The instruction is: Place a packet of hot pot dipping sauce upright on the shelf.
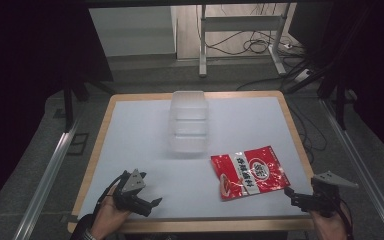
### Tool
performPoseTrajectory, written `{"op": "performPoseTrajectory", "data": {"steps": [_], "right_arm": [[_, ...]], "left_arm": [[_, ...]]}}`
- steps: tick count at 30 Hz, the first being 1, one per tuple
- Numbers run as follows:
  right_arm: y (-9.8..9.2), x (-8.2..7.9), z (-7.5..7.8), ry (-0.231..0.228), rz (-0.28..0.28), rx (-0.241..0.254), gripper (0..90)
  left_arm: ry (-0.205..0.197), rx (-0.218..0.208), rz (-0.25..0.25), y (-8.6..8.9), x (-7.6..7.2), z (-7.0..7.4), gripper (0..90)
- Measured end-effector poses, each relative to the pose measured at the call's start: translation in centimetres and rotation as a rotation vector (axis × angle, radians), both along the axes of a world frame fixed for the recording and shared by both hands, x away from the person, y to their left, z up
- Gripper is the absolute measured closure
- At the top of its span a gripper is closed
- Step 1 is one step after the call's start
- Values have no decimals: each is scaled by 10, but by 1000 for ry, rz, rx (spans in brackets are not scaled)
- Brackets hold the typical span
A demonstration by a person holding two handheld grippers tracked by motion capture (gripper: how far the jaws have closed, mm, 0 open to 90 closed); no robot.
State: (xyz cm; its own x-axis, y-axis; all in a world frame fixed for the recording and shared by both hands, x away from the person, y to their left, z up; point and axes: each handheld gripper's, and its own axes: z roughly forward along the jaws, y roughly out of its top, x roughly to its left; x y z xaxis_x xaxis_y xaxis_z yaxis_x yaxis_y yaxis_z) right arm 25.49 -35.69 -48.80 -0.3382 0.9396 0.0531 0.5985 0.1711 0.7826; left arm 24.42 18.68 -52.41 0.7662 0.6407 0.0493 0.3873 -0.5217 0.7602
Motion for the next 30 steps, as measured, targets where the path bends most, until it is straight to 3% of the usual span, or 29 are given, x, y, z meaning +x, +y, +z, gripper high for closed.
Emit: {"op": "performPoseTrajectory", "data": {"steps": [5,9,24,30], "right_arm": [[3,2,-2,-18,55,-22,0],[3,2,-4,-19,54,-18,0],[2,4,-8,-25,53,-27,0],[3,7,-9,-42,50,-9,0]], "left_arm": [[-14,-21,4,3,0,1,3],[-26,-40,-5,3,-1,3,0],[-25,-26,9,3,-1,3,0],[-26,-25,6,3,-1,4,0]]}}
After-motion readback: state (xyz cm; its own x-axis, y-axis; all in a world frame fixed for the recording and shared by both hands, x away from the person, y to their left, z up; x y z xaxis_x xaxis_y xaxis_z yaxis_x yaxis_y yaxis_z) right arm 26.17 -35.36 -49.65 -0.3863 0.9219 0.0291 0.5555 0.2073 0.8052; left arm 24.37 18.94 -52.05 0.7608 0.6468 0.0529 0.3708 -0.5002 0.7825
